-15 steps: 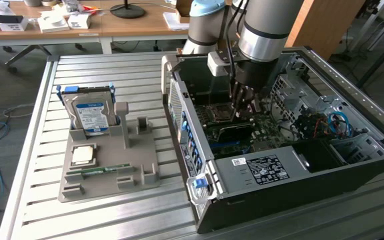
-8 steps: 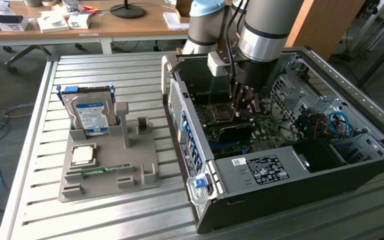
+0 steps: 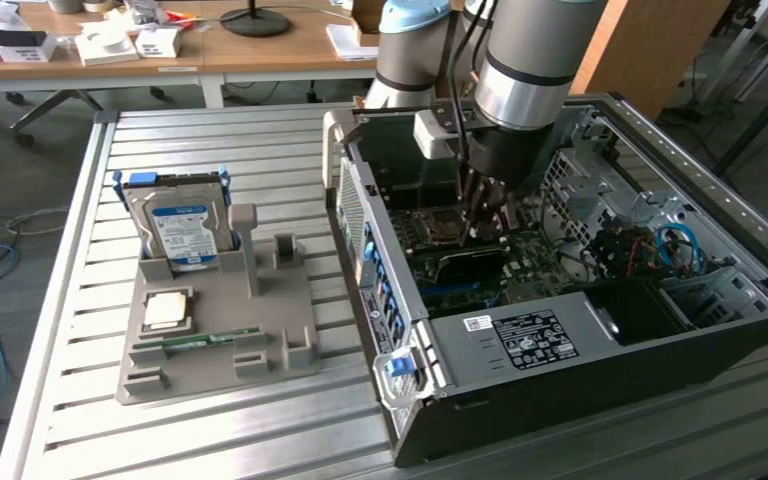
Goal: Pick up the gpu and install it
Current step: 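Press down on the gpu until it lock into place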
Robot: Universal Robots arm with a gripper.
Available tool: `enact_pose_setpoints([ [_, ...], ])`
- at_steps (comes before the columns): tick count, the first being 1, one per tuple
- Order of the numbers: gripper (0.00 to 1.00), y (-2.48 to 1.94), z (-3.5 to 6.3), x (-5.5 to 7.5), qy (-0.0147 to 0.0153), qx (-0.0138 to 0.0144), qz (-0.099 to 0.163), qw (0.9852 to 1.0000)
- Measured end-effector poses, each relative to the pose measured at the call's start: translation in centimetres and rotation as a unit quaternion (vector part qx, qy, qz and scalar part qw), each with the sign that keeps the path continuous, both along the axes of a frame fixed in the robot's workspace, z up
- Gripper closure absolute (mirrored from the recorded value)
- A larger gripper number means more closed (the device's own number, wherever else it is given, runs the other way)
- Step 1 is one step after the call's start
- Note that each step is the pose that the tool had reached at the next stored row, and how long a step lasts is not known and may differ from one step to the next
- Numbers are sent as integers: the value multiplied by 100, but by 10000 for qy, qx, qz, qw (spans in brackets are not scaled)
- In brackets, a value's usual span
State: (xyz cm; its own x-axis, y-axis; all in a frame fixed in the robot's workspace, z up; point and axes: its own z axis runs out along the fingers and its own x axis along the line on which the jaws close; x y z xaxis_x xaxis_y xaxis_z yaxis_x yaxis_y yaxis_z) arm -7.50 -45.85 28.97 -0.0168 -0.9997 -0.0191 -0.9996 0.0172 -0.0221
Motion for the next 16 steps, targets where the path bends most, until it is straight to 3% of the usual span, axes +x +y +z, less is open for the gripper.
enact_pose_setpoints([
  [7,89,2,-25,0,0,1,0,10000],
  [11,89,56,-29,-22,0,1,-1,10000],
  [16,89,58,-37,-50,0,-12,-1,10000],
])
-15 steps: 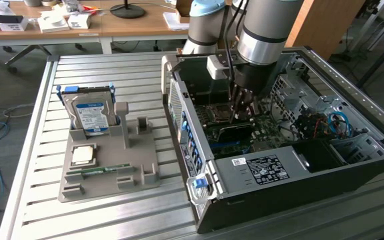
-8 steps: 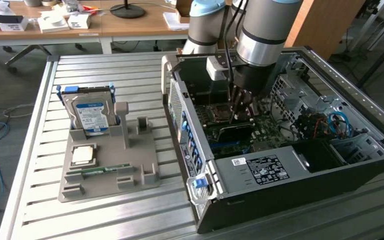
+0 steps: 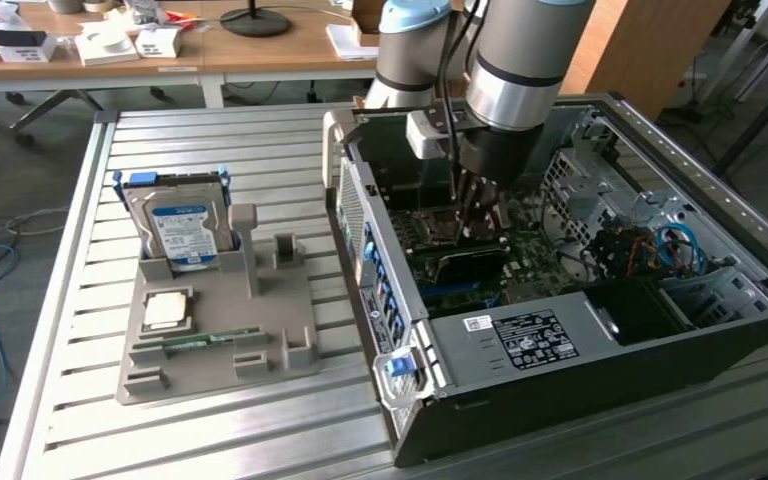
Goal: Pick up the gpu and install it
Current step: 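Press down on the gpu until it lock into place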
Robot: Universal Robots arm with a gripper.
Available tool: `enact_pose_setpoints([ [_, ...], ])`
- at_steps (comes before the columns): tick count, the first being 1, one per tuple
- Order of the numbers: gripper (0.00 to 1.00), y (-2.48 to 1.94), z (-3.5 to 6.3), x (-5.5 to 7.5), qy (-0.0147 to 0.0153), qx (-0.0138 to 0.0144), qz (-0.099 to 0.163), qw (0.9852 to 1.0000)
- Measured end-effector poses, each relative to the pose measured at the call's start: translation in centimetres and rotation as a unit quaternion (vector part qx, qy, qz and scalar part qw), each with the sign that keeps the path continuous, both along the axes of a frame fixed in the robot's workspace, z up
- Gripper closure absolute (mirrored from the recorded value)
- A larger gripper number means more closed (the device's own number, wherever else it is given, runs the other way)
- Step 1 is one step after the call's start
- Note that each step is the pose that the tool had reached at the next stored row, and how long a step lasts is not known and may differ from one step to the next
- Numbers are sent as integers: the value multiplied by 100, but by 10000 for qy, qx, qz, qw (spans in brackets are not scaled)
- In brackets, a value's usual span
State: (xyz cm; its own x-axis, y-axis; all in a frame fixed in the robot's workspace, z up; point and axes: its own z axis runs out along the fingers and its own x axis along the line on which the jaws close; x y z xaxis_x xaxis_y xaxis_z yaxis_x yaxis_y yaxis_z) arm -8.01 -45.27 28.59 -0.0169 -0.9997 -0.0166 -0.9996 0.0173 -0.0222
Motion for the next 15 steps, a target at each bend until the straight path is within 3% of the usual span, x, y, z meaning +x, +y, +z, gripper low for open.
enact_pose_setpoints([
  [8,89,1,-68,-83,0,-23,0,10000],
  [15,89,13,-82,-108,0,-25,-1,10000],
])
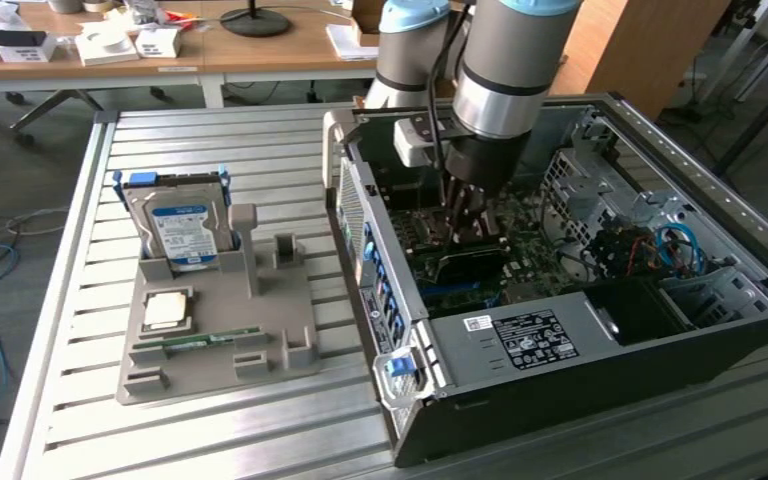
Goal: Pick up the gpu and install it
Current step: 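Press down on the gpu until it lock into place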
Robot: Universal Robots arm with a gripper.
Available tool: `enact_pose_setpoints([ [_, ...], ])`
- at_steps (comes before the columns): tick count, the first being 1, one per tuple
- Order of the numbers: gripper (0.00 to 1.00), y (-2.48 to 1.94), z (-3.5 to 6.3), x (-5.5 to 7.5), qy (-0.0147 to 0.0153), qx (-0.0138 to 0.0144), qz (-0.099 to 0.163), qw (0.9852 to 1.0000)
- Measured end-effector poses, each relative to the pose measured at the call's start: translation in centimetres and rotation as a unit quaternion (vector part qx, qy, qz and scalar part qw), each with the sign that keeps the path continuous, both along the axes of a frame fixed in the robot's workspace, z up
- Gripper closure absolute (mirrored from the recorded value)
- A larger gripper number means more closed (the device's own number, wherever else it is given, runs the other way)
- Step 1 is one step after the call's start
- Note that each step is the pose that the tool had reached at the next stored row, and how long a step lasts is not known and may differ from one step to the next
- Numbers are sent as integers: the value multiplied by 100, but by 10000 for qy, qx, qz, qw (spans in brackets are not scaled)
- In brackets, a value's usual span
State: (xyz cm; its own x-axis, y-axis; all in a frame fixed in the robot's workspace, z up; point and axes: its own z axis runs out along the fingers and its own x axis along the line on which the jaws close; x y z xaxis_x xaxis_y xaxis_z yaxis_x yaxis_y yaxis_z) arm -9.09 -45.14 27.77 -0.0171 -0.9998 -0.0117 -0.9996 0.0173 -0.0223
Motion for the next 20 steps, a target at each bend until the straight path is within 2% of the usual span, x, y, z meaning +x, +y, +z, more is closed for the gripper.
enact_pose_setpoints([
  [20,89,24,-84,-1,0,0,0,10000],
])
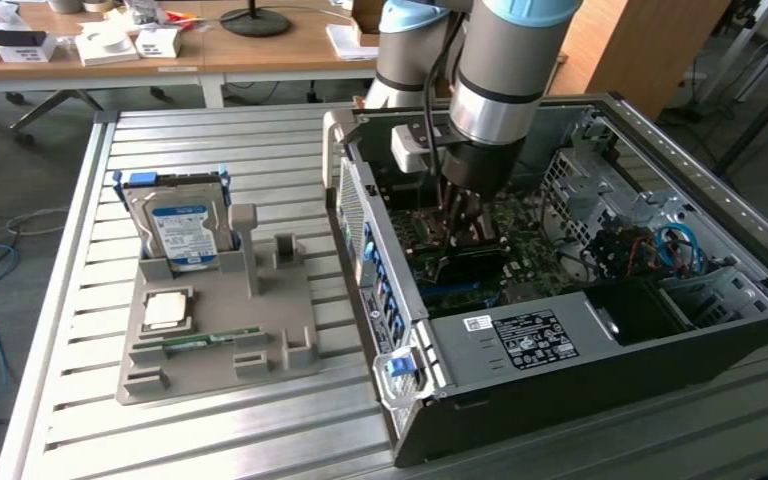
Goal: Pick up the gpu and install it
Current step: 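Press down on the gpu until it lock into place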
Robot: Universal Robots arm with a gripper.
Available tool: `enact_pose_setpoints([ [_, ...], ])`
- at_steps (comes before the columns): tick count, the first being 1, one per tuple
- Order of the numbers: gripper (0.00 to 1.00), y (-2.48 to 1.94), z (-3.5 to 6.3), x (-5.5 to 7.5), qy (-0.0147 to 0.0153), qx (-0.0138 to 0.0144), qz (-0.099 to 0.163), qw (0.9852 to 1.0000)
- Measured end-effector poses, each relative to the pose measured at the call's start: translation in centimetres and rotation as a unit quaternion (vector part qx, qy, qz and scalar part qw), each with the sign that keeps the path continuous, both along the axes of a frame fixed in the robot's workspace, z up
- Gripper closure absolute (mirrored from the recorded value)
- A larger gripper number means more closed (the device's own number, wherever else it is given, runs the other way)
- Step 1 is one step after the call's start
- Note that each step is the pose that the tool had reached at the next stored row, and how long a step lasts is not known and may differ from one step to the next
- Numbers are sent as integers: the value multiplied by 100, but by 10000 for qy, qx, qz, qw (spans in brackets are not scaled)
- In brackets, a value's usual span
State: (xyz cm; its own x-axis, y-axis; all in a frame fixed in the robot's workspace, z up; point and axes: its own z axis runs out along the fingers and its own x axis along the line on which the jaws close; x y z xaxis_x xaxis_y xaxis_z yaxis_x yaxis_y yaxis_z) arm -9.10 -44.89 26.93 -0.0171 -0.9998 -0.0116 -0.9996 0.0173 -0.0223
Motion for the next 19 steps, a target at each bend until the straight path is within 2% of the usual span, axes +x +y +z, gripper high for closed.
enact_pose_setpoints([
  [19,89,8,-23,0,0,0,0,10000],
])
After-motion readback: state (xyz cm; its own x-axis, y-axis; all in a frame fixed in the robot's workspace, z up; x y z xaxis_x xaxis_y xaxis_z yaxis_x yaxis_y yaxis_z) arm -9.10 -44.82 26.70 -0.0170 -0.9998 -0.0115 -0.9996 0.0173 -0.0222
